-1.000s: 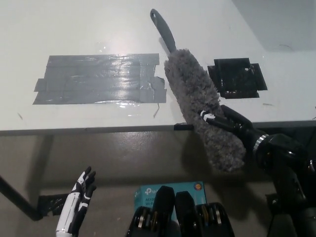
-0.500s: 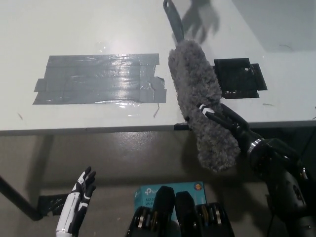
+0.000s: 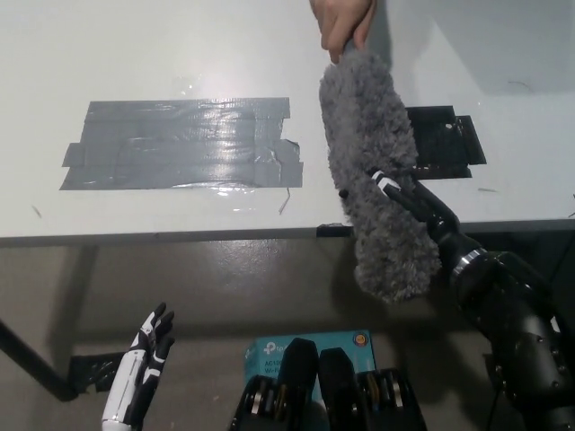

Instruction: A grey duster is kept infront of the robot in the middle of the table and the robot extends its right arm to grab the duster, picks it up and hands it to a person

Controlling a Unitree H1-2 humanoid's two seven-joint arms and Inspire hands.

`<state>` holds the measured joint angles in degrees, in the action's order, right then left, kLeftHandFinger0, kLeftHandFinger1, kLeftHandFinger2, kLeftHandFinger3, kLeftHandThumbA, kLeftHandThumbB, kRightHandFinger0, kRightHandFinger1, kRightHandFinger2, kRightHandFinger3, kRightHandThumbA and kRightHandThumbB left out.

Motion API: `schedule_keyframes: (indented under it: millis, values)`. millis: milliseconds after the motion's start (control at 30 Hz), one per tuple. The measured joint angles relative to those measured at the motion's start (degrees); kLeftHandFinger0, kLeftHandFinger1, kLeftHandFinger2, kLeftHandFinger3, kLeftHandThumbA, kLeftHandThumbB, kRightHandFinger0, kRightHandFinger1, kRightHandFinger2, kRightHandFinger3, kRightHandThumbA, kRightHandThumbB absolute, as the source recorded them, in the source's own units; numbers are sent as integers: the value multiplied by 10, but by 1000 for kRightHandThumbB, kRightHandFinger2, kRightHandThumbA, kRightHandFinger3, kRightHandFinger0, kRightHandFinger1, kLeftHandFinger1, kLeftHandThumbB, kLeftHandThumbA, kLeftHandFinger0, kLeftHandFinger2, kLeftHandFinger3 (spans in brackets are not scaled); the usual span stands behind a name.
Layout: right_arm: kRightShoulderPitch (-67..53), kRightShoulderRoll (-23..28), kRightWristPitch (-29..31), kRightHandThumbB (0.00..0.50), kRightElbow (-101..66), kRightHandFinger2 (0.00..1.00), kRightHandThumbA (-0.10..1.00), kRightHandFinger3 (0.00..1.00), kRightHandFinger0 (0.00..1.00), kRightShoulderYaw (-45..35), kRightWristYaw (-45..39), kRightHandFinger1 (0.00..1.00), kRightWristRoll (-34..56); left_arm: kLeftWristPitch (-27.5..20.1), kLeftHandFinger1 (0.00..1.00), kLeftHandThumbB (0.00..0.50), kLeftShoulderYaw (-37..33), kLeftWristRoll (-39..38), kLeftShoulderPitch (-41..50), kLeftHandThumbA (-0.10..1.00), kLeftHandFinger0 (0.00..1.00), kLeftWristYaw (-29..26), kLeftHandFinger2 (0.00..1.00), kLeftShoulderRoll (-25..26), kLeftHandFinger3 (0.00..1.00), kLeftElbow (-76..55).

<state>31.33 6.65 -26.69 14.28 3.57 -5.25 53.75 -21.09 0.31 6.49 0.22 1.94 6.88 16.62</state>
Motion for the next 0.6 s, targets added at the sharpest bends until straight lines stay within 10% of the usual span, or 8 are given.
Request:
schedule_keyframes:
  millis: [167, 200, 233, 267, 333, 600]
  values:
    - [0, 2, -3, 213, -21, 886, -100, 1000, 25, 7, 33, 415, 47, 0, 1000, 282, 0, 0, 0, 930, 952, 0, 1000, 0, 1000, 0]
    - [0, 2, -3, 222, -26, 1000, -34, 1000, 166, 9, 40, 552, 58, 0, 1000, 275, 0, 0, 0, 930, 950, 0, 1000, 0, 1000, 0]
    - [0, 3, -4, 259, -31, 1000, 328, 1000, 717, 10, 44, 1000, 66, 0, 1000, 271, 0, 0, 0, 928, 950, 0, 1000, 0, 1000, 0]
    - [0, 5, -4, 299, -39, 1000, 412, 1000, 890, 13, 49, 1000, 75, 0, 1000, 271, 0, 0, 0, 928, 950, 0, 1000, 0, 1000, 0]
    - [0, 12, -4, 392, -59, 1000, 589, 1000, 1000, 21, 51, 1000, 93, 0, 1000, 272, 0, 0, 0, 928, 952, 0, 1000, 1, 1000, -1]
    - [-1, 43, -1, 486, -131, 1000, 894, 1000, 1000, 29, 8, 1000, 91, -1, 1000, 273, 0, 1, -1, 949, 951, 0, 1000, 3, 1000, -3]
